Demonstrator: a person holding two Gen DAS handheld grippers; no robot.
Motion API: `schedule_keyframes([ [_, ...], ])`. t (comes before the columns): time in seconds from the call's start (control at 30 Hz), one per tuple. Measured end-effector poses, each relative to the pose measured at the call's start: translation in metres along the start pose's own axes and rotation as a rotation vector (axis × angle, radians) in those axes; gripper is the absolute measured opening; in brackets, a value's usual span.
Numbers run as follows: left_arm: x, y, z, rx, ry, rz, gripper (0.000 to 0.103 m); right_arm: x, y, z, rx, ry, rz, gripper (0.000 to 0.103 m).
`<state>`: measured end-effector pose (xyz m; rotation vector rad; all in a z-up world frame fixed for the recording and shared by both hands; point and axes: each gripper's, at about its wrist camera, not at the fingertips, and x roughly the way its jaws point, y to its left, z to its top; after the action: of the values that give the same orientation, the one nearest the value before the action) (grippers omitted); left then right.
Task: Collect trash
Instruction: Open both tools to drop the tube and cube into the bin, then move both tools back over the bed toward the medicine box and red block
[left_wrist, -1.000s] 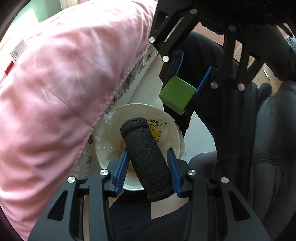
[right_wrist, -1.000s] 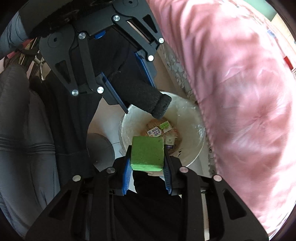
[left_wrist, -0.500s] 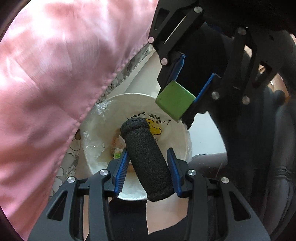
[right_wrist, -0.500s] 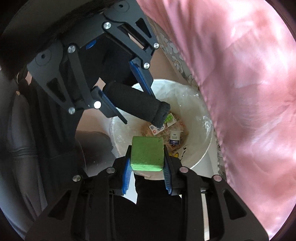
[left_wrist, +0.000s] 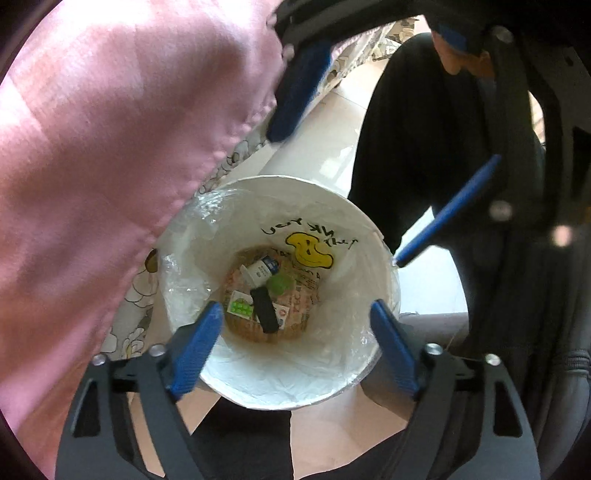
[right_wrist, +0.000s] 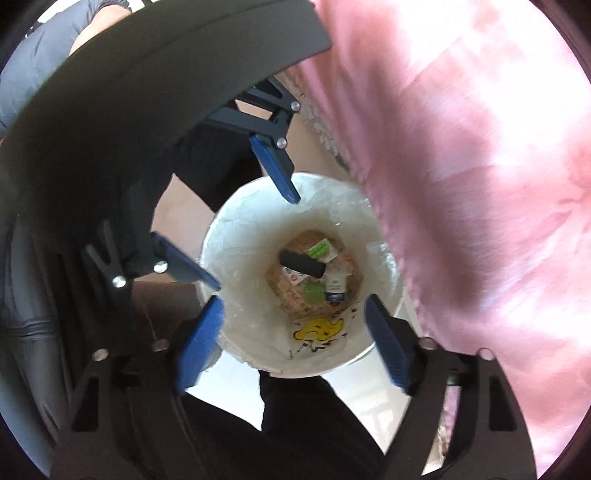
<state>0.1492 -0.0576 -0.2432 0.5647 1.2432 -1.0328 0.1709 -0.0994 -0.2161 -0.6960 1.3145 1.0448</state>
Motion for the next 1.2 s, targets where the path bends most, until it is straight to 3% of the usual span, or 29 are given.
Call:
schedule_keyframes([
  [0.43,-0.023,-0.002,-0.002,-0.078,-0.044,0.051,0.089,-0.01,0.011,-0.02,0.025,-0.009,-0.085,0.085],
  [0.7,-0.047,-0.008,-0.002,-0.136,-0.1,0.111,0.089,-0.033,0.013,-0.034,0.048,-0.071,-0.137,0.085],
  [0.93,-0.082,0.002,-0.006,-0.159,-0.126,0.197,0.089,-0.079,0.006,-0.039,0.051,-0.132,-0.19,0.085],
  [1.2,-0.132,0.03,-0.003,-0.169,-0.124,0.295,0.089,-0.154,-0.011,-0.037,0.018,-0.295,-0.25,0.085],
])
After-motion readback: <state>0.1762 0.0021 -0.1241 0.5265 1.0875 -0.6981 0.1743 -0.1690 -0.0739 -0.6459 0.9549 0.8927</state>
